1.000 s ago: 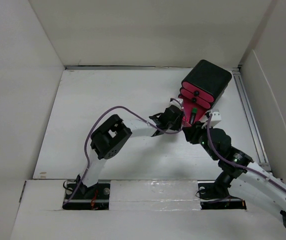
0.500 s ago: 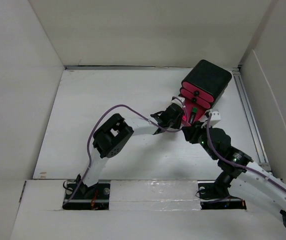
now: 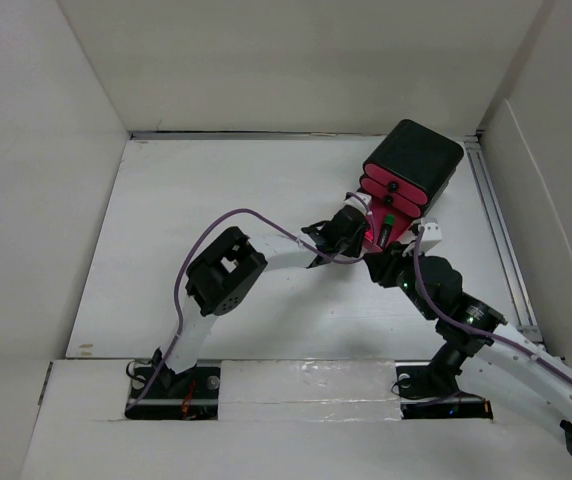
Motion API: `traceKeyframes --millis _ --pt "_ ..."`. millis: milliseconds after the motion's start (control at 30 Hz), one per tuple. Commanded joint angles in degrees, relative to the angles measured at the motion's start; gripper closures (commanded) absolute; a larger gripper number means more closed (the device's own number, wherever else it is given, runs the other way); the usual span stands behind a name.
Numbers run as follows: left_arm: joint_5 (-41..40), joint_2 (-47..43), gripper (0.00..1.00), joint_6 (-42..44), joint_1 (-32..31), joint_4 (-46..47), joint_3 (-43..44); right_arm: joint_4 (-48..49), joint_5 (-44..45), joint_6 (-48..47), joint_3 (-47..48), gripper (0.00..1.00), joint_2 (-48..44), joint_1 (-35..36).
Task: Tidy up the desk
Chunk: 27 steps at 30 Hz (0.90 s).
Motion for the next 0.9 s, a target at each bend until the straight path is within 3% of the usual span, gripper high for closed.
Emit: traceKeyframes --millis 0,233,367,500,867 --pt "-0.12 -2.75 0.89 1.02 -0.30 2.44 3.87 3.04 -0.51 0.07 1.53 0.61 -0.61 -0.41" --pt "0.23 -1.69 0.92 0.05 -0.30 2.70 6.43 1.46 -0.60 -0.10 3.55 0.65 -2.63 -0.41" --pt "0.76 -1.87 0.92 0.05 -0.30 3.32 7.21 1.28 -0.68 -0.63 4.61 0.86 -4.39 -0.41" --pt "0.23 0.59 0.92 0.40 -0.30 1.47 10.82 0.84 -0.95 -1.07 5.75 0.98 -4.13 -0.41" --pt "0.85 6.22 0.92 -0.03 -0.30 0.77 18.99 -0.13 -1.39 -2.21 8.74 1.00 -5.27 -0.41"
